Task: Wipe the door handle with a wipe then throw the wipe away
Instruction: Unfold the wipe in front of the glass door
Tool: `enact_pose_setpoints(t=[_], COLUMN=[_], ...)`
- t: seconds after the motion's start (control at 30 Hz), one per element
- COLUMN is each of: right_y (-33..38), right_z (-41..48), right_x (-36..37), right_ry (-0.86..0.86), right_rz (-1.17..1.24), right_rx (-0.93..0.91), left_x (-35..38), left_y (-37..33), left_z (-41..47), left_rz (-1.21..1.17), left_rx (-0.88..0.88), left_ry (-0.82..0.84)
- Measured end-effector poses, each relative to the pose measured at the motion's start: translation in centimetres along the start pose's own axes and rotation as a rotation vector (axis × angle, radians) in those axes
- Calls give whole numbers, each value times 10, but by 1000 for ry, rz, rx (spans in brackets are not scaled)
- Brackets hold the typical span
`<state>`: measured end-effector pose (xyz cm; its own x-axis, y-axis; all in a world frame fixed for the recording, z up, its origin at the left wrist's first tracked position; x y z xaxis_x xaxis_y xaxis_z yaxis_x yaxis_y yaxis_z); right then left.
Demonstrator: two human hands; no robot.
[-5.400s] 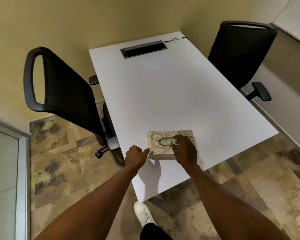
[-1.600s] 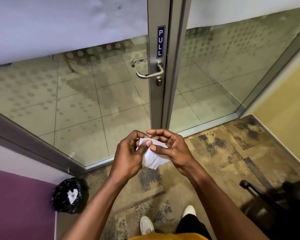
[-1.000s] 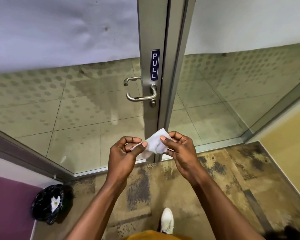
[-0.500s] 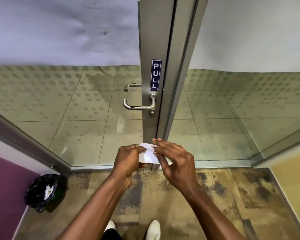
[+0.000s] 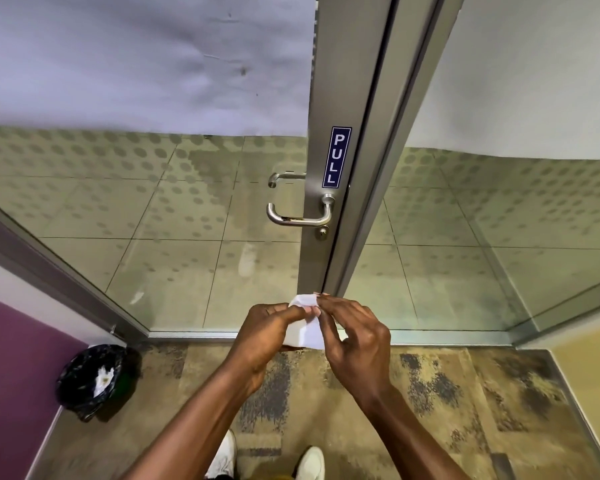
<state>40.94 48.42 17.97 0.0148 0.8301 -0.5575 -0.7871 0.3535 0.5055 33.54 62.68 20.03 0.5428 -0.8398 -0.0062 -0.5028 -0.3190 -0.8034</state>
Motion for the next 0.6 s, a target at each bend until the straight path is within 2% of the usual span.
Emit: enact_pose_setpoints(t=[0.1,0.2,0.37,0.47,0.53,0.6], right_y=[7,17,26,30,33,35], right_z=[0,-4,-6,-4,-2,2], right_x=[7,16,25,28,28,28], right_ry=[87,144,179,219,146,-16], right_rz=[-65,-120,-99,-22,169,440], right_rx=[-134,-207,-198,-196,4,384], left_x=[-10,-20,-34,-39,-40,-41], left_y=[-3,-4,-9,-13,-14,-14], left_z=[4,7,11,11,12,15], left_rz=[-43,-100,-263,-152,-136,-153], left_rx=[-43,-89,-151,-51,4,13], left_ry=[-50,-22,122,114,56,29])
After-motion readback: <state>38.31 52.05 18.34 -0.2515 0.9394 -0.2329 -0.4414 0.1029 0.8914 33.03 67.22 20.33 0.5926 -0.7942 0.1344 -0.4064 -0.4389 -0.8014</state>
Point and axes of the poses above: each hand's wrist, its own z-axis towards the middle knuckle, its own x-axis out of the palm, y = z × x, the point moved 2 cm from there along z, towards the middle knuckle, and after that the axes turned 4 degrees about -x, right-handed, at the moved point
